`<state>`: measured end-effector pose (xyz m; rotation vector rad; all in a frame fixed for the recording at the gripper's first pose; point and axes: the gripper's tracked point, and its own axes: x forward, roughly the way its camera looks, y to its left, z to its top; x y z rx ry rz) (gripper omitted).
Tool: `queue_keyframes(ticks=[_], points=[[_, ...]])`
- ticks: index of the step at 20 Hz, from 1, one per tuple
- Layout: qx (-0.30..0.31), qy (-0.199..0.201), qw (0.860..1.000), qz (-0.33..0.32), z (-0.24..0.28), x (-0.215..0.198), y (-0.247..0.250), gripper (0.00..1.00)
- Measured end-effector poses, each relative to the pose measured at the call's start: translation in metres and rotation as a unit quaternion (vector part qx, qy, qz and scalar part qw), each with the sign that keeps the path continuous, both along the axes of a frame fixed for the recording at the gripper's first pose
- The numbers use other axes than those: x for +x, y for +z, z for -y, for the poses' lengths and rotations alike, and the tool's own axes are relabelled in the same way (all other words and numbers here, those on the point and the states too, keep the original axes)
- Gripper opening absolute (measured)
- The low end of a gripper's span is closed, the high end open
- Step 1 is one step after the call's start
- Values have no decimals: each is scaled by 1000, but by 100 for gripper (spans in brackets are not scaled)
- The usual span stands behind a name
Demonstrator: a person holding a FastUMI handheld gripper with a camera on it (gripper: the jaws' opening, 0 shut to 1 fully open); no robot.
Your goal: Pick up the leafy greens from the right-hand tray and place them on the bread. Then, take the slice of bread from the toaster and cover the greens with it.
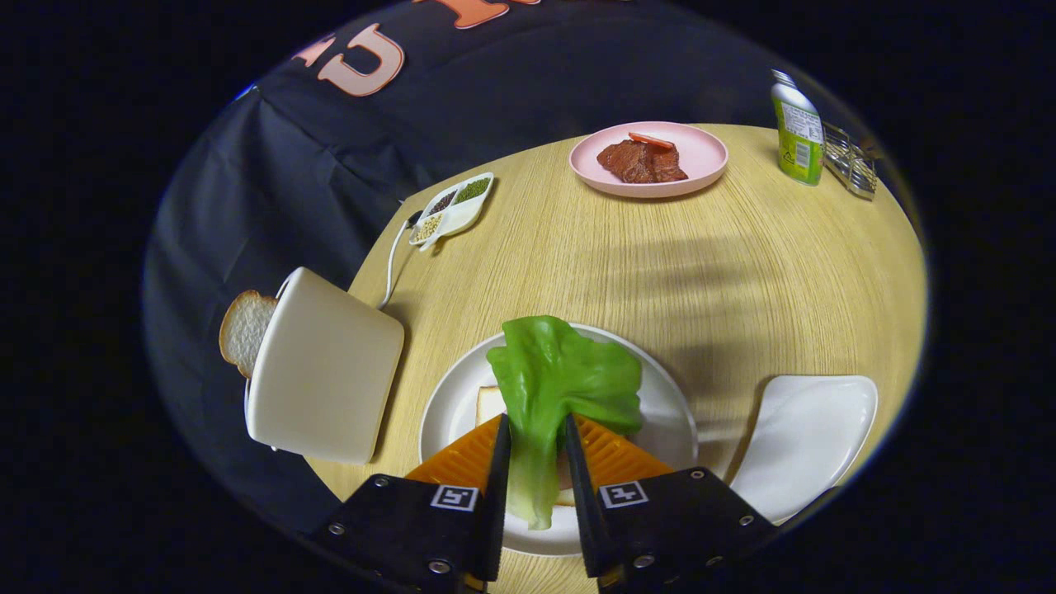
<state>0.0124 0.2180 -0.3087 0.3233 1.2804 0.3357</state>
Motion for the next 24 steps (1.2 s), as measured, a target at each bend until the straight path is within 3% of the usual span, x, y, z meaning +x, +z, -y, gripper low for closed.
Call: queue_keyframes(ticks=[4, 13, 18, 24], points=[[-44, 38, 998, 32, 1, -1, 5, 57], [-81, 34, 994, 66, 9, 10, 38, 75], [-62, 32, 993, 93, -17, 27, 83, 87], [-22, 43, 992, 118, -82, 44, 153, 92]])
